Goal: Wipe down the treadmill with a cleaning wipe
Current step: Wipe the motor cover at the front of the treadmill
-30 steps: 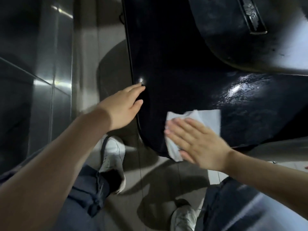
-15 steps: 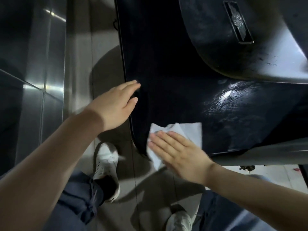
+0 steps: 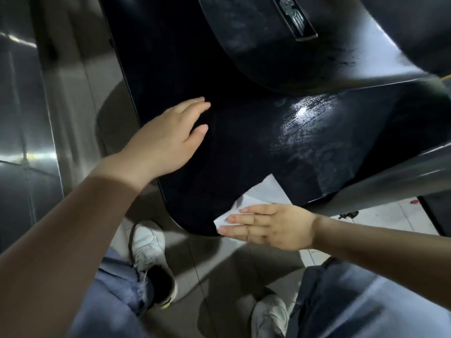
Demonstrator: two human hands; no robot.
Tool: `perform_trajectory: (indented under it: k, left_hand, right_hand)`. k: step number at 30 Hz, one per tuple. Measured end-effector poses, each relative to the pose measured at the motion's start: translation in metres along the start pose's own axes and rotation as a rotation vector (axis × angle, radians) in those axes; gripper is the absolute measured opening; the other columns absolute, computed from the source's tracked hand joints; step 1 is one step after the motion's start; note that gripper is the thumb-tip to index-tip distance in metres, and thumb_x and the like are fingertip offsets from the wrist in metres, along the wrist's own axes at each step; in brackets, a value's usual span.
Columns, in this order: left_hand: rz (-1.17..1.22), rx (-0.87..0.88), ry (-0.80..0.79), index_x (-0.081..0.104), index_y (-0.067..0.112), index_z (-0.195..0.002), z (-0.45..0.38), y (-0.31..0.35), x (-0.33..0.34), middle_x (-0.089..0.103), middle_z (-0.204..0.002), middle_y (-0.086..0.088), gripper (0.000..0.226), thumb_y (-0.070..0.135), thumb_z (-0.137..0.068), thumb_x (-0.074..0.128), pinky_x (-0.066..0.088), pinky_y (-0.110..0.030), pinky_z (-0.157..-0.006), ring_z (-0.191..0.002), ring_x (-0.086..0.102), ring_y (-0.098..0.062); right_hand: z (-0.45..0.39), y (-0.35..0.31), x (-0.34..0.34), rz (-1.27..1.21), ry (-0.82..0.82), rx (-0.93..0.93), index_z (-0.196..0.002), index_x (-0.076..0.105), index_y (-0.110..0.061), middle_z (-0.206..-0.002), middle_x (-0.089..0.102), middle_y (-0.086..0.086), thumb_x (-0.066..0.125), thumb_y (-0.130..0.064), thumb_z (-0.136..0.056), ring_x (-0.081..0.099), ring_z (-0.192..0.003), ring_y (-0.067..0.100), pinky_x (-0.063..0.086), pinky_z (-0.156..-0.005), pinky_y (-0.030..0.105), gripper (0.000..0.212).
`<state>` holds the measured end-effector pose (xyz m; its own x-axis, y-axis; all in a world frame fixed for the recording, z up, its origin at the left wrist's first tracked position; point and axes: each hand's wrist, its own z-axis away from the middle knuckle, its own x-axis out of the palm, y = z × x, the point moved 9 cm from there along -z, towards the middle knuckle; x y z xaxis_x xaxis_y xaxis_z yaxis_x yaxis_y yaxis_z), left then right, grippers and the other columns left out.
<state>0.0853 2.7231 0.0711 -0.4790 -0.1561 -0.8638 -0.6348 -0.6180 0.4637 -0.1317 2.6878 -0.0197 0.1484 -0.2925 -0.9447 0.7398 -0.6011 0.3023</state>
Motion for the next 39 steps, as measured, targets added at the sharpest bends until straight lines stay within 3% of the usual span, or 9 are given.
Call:
perform_trajectory:
  k: [5,8,13,15,18,22,28,33,39]
  left_hand:
    - [0.016,-0.044,0.116,0.030,0.024,-0.153,-0.006,-0.017,-0.034,0.026,-0.161,0.007,0.049,0.035,-0.105,0.035,0.021,-0.028,-0.119,-0.147,0.024,-0.010]
    - [0.055,-0.142,0.208,0.033,0.022,-0.152,0.009,-0.046,-0.057,0.028,-0.160,0.004,0.048,0.033,-0.105,0.035,0.019,-0.024,-0.116,-0.146,0.025,-0.011]
    - [0.050,-0.334,0.235,0.035,0.018,-0.151,0.057,-0.092,-0.069,0.033,-0.158,-0.001,0.047,0.031,-0.106,0.035,0.025,-0.031,-0.115,-0.144,0.032,-0.017]
    - [0.054,-0.377,0.224,0.035,0.015,-0.150,0.070,-0.105,-0.069,0.034,-0.157,-0.003,0.047,0.030,-0.105,0.035,0.027,-0.033,-0.116,-0.143,0.033,-0.020]
    - [0.080,-0.451,0.260,0.038,0.014,-0.149,0.093,-0.125,-0.076,0.038,-0.154,-0.006,0.047,0.029,-0.104,0.038,0.029,-0.036,-0.115,-0.141,0.037,-0.024]
    - [0.082,-0.533,0.273,0.037,0.016,-0.150,0.121,-0.144,-0.082,0.037,-0.156,-0.003,0.048,0.030,-0.104,0.038,0.024,-0.027,-0.113,-0.142,0.035,-0.021]
    - [0.099,-0.513,0.271,0.032,0.021,-0.152,0.128,-0.135,-0.095,0.033,-0.158,0.003,0.049,0.035,-0.105,0.034,0.024,-0.027,-0.111,-0.142,0.034,-0.017]
    - [0.105,-0.538,0.252,0.032,0.019,-0.152,0.133,-0.140,-0.095,0.032,-0.158,0.000,0.049,0.033,-0.105,0.034,0.026,-0.027,-0.110,-0.142,0.034,-0.019]
    - [0.113,-0.500,0.251,0.035,0.016,-0.150,0.129,-0.130,-0.082,0.036,-0.156,-0.003,0.048,0.033,-0.105,0.035,0.028,-0.031,-0.113,-0.141,0.036,-0.021]
  right_hand:
    - [-0.044,-0.012,-0.009,0.041,-0.040,-0.041,-0.155,0.022,-0.014,-0.164,0.003,0.001,0.035,-0.020,-0.096,0.000,-0.151,0.023,-0.008,-0.121,0.041,0.061]
    - [-0.099,-0.023,-0.016,0.055,-0.131,-0.157,-0.148,0.041,-0.016,-0.161,0.024,0.004,0.039,-0.024,-0.093,0.014,-0.150,0.025,-0.005,-0.120,0.047,0.056]
    - [-0.152,-0.044,-0.002,0.389,-0.507,-0.427,-0.140,0.050,-0.017,-0.152,0.038,0.014,0.050,-0.034,-0.096,0.026,-0.142,0.040,0.003,-0.113,0.065,0.048]
    - [-0.165,-0.037,-0.001,0.391,-0.610,-0.473,-0.134,0.053,-0.021,-0.144,0.048,0.007,0.053,-0.031,-0.095,0.037,-0.136,0.031,0.016,-0.114,0.057,0.040]
    - [-0.193,-0.009,-0.004,0.179,-0.754,-0.388,-0.138,0.048,-0.026,-0.140,0.049,0.000,0.042,-0.038,-0.100,0.043,-0.129,0.022,0.031,-0.100,0.037,0.039]
    - [-0.255,0.075,-0.002,0.017,-0.851,-0.194,-0.134,0.056,-0.018,-0.138,0.055,0.005,0.035,-0.046,-0.102,0.050,-0.127,0.027,0.036,-0.105,0.040,0.048]
    - [-0.317,0.194,0.038,0.277,-0.957,0.266,-0.155,0.020,-0.023,-0.160,0.023,0.008,0.029,-0.063,-0.094,0.011,-0.148,0.035,0.002,-0.119,0.057,0.073]
    - [-0.283,0.099,0.026,0.074,-0.921,0.052,-0.153,0.029,-0.021,-0.158,0.029,0.004,0.037,-0.044,-0.100,0.023,-0.146,0.029,0.020,-0.115,0.045,0.058]
    - [-0.226,-0.011,0.030,0.126,-1.031,-0.317,-0.149,0.037,-0.026,-0.155,0.033,0.003,0.036,-0.041,-0.102,0.029,-0.142,0.033,0.026,-0.111,0.055,0.049]
